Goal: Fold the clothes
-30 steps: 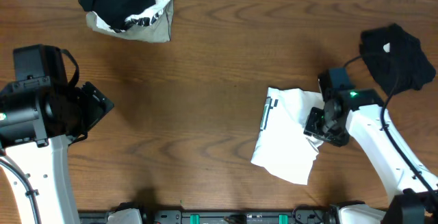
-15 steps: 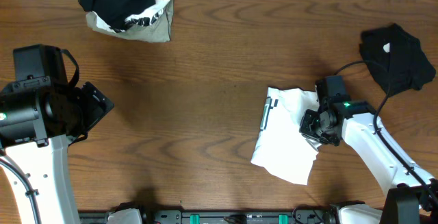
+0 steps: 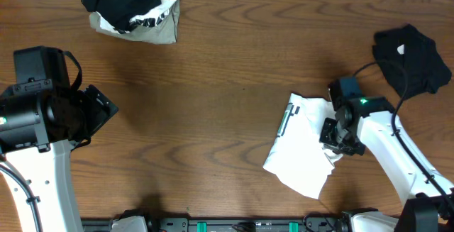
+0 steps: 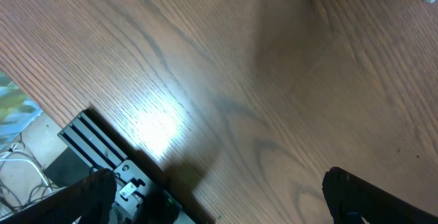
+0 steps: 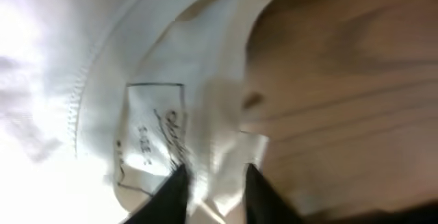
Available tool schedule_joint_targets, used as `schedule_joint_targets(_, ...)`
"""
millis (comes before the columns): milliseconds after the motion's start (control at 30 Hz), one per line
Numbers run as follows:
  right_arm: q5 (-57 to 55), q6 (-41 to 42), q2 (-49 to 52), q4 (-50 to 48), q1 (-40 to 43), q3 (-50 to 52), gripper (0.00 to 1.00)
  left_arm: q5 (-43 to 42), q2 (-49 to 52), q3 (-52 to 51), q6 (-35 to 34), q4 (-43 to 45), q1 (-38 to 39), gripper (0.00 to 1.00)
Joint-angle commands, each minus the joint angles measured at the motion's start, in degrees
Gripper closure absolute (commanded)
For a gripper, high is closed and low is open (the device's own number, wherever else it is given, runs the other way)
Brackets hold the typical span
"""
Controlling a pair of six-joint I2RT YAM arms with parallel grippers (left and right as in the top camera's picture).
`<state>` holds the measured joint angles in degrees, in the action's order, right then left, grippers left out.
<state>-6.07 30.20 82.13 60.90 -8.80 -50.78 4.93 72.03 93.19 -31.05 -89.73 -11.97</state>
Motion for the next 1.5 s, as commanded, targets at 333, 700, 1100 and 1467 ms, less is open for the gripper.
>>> schedule_joint_targets(333,3.78,1.9,0.37,3.39,0.37,-1.95,0.99,-4.24,0.31,-0.35,4.74,-0.09,-0.35,0.02)
schedule_joint_targets(700,10.36,-4.98,0.37,-0.63,0.13,-5.84,0.99,-5.33,0.31,-0.35,5.77,0.66,-0.33,0.02)
schedule_joint_targets(1100,11.91,-3.48,8.13,-6.08,-1.81,-5.03,0.99,-6.01,0.31,-0.35,5.77,0.81,-0.33,0.02)
schedule_joint_targets(1467,21.24,-2.89,20.98,-17.84,-7.41,-5.03,0.98,-5.99,0.31,-0.35,5.77,0.5,-0.35,0.02)
